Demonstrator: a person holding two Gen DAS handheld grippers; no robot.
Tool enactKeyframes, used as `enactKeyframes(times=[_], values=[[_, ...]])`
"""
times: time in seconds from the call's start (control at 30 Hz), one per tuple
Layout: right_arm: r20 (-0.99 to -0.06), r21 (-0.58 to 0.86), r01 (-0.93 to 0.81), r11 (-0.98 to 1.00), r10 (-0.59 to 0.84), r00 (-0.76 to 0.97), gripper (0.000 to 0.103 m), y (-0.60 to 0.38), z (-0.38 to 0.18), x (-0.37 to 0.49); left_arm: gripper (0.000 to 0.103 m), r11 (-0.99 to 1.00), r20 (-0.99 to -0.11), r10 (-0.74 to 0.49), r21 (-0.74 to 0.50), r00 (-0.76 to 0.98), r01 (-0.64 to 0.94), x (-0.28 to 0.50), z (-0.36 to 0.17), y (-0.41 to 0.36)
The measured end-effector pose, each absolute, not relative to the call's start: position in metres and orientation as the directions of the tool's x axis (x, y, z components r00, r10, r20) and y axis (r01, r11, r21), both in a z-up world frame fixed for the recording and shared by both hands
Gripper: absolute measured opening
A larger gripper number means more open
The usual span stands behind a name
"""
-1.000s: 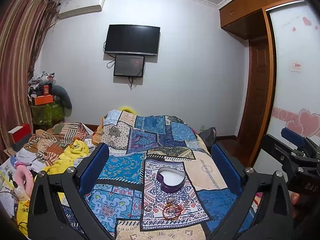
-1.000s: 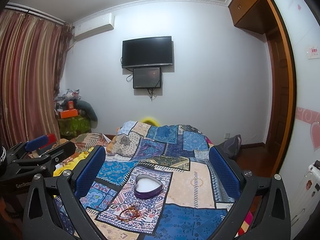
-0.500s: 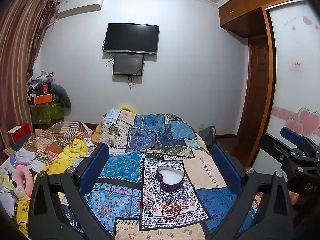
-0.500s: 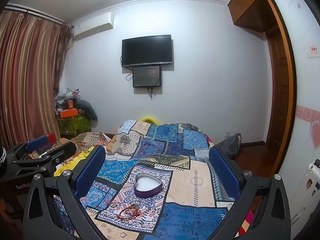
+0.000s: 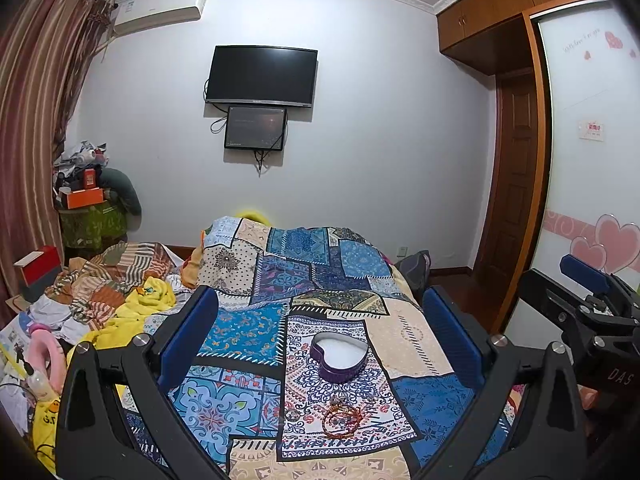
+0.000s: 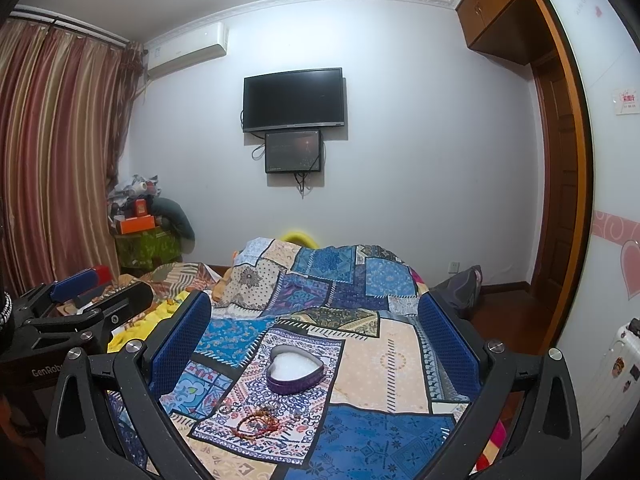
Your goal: Organize jewelry
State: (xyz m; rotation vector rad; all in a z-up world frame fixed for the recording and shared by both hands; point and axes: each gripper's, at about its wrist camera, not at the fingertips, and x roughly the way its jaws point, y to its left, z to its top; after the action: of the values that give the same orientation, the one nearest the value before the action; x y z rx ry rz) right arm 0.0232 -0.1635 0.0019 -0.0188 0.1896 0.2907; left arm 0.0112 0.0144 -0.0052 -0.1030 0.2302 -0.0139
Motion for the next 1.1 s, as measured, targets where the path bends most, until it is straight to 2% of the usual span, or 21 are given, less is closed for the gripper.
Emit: enactKeyframes(times=[0.33, 0.63, 0.8, 1.1], values=[[-0.198, 0.007, -0.285, 0.959, 0.28, 0.939, 0.103, -0.163, 0.001, 0.027, 0.103, 0.995, -0.234, -0.027, -0.103, 0.972, 0.003, 0.015, -0.006, 0.013], [-0.237, 0.008, -0.284, 0.959, 0.278, 0.931, 0.103, -0.162, -0.009, 0.041, 0.103, 0.994, -0.275, -0.025, -0.107, 0.961, -0.005, 0.032, -0.016, 0.021], [-0.297, 0.004, -0.271, 0.963, 0.259, 0.919, 0.103, -0.161, -0.023, 0.059, 0.103, 0.995, -0.331, -0.003, -0.092, 0.944, -0.029, 0.051, -0.031, 0.029], [-0.488, -0.008, -0.245, 0.97, 0.21, 0.847, 0.103, -0.164, -0.075, 0.108, 0.103, 0.996, -0.489, 0.007, -0.071, 0.872, -0.048, 0.104, -0.077, 0.049]])
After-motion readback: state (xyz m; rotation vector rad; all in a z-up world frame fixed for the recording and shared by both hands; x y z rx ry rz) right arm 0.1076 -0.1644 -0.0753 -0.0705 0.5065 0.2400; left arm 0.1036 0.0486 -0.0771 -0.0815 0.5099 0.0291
